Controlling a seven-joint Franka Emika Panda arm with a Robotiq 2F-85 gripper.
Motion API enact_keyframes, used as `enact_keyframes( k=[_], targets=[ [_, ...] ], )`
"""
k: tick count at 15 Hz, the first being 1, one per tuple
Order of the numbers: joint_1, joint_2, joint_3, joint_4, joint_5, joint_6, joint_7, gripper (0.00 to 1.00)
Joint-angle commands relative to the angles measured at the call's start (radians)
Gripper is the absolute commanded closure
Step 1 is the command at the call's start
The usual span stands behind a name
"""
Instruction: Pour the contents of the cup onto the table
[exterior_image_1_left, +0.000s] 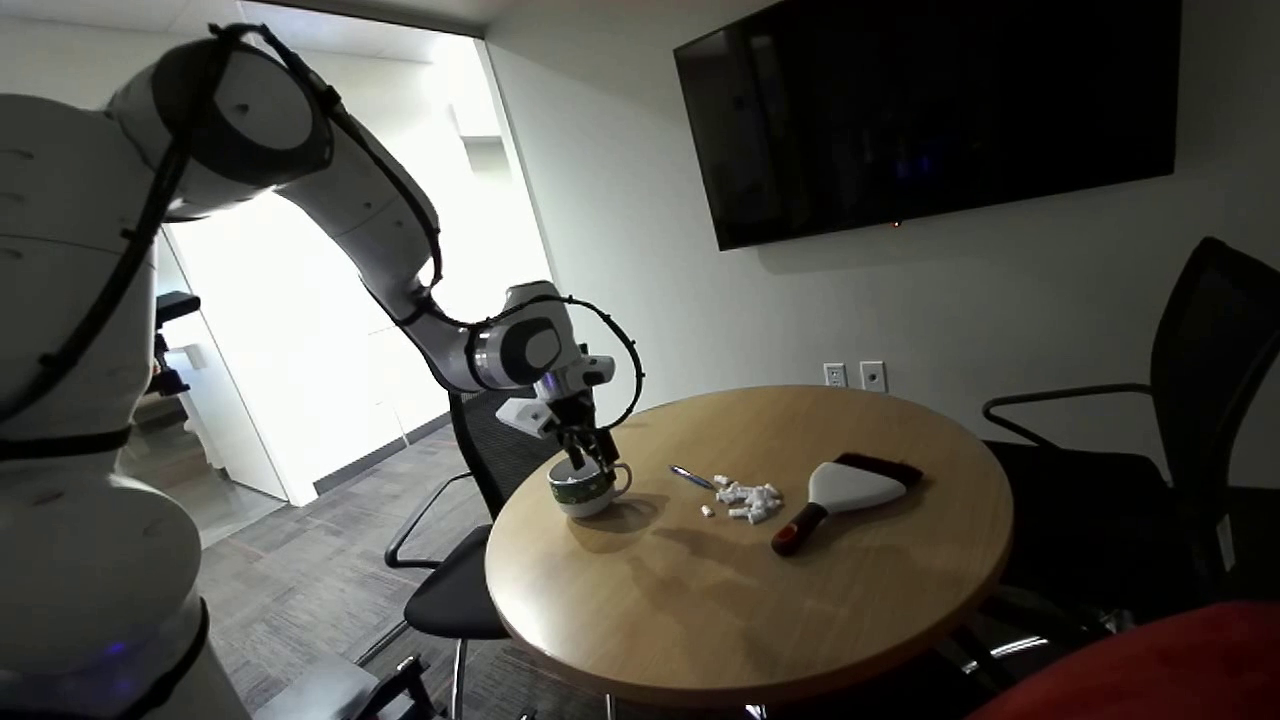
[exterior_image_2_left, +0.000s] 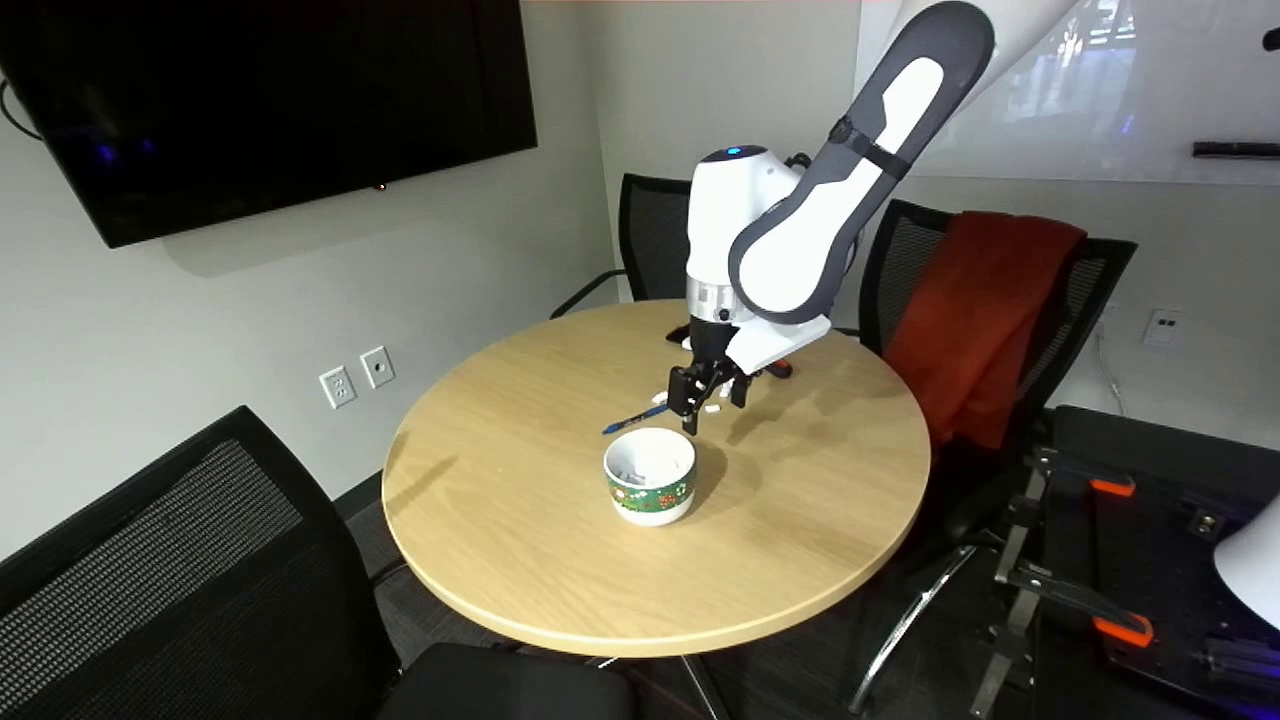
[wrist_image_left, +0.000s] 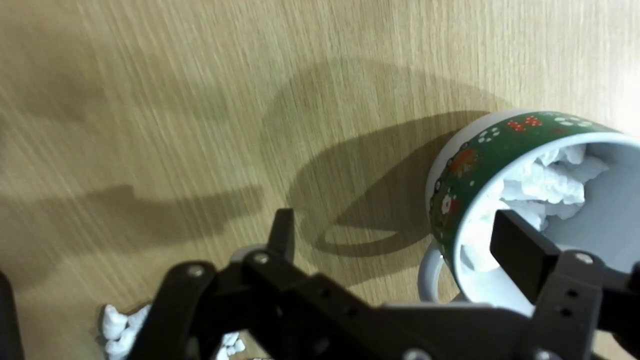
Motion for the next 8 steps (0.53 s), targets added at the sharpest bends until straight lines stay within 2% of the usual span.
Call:
enact_keyframes(
  k=[1,8],
  targets=[
    [0.017,0.040,-0.021,0.036,-0.006,0.011,0.037,0.00],
    [0.009,0.086,-0.010,0.066,0.012,0.010,0.012,0.00]
  ],
)
